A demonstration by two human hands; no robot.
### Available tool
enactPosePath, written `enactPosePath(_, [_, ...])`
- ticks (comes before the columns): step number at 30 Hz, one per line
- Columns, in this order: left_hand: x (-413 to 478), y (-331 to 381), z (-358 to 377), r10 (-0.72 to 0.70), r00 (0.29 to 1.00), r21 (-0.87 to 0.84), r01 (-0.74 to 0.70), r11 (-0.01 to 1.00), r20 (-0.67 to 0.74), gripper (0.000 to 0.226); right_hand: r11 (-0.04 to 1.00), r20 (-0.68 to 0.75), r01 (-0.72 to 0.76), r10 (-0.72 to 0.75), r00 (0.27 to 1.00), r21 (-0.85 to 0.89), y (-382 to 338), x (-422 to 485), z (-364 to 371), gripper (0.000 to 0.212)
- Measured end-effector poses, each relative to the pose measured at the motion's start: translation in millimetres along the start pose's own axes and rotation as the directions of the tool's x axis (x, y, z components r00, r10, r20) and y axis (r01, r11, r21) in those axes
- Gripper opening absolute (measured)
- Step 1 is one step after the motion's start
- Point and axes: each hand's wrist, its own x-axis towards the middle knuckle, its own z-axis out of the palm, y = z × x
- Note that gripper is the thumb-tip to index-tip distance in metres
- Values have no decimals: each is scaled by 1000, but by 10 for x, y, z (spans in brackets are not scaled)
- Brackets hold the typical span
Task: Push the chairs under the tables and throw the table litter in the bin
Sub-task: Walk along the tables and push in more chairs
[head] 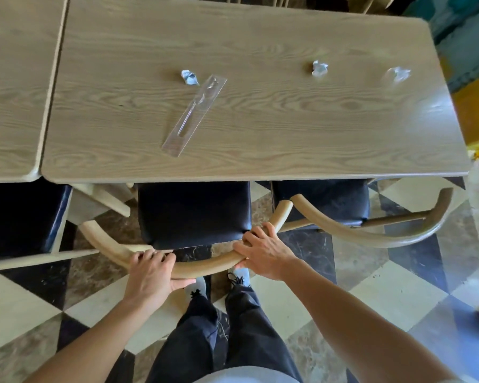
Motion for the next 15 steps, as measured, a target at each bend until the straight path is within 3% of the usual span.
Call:
enactPosePath(3, [61, 77, -3, -27, 999, -9, 27, 1000, 21, 87, 1000, 79, 7, -4, 997, -30, 124, 28, -34, 43])
enactPosePath(7, [30, 54, 90, -34, 999, -11, 34, 999, 12, 86, 999, 83, 17, -13, 996, -43, 97, 42, 97, 45])
enactPosePath(15, [50, -57, 100, 8, 1000, 29, -8, 1000, -1, 82, 999, -1, 0, 0, 1000, -38, 25, 78, 183, 41])
